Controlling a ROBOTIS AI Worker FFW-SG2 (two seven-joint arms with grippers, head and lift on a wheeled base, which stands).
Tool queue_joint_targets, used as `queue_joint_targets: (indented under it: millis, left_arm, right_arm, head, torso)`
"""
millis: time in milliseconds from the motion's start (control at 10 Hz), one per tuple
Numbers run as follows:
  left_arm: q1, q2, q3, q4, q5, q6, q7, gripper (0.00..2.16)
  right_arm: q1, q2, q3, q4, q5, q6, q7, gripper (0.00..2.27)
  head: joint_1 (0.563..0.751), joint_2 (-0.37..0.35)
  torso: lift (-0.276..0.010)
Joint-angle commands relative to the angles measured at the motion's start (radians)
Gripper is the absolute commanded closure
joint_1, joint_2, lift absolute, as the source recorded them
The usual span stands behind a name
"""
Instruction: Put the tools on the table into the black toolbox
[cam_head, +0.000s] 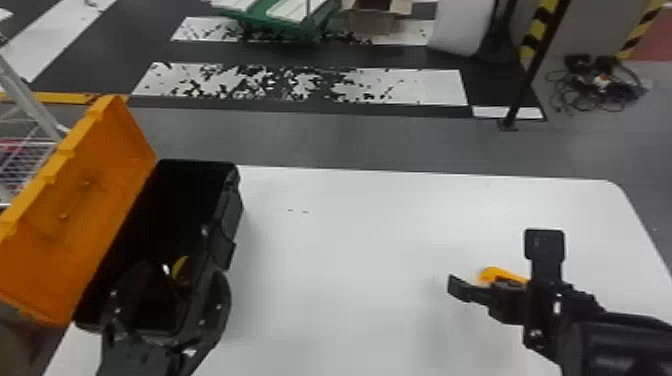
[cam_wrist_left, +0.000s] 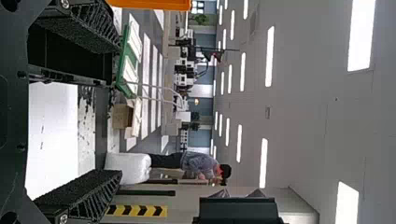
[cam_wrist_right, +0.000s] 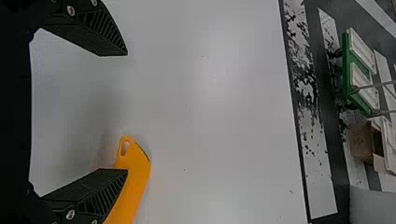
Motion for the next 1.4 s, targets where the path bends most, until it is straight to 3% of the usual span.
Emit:
queue_joint_targets:
  millis: [0,700,1300]
  left_arm:
    - [0.0,0.0,0.002,0.003,0.002,0.0,0.0,0.07]
    - [-0.012,0.002,-0.011,0.015,0.002,0.0,0.002,0.07]
    - [-0.012,0.0,-0.018,0.014,0.002,0.003,0.0,0.07]
  right_arm:
    - [-0.029,0.002,0.003,0.051,0.005,-0.034,-0.001,0.12]
    - [-0.056,0.002,-0.076,0.084,0.017,-0.071,-0.004,0.12]
    - [-0.009,0.002,-0.118,0.071,-0.004,-0.206,0.008,0.12]
  head:
    - [0.695,0.046]
    - [0.695,0.003]
    - [0.695,-0.062]
  torso:
    - [-0.039]
    - [-0.039]
    - [-0.039]
